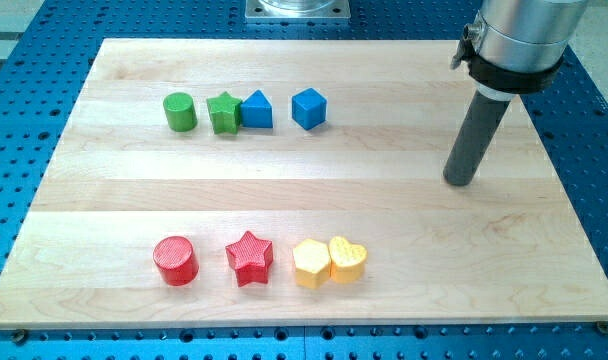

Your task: Move your arm to the right side of the heart

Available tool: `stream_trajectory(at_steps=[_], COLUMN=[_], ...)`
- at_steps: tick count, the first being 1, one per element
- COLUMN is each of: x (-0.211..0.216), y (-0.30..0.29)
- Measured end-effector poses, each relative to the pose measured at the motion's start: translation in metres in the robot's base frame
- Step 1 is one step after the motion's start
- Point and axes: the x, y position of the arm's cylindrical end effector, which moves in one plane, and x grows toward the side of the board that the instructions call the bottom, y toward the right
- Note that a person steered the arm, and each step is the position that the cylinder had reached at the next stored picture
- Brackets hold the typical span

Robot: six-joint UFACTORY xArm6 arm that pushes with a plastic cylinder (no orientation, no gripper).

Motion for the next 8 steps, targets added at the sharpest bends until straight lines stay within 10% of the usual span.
stream_trajectory(at_steps=[6,8], x=[-0.043,0.037], y=[-0.122,-0.014])
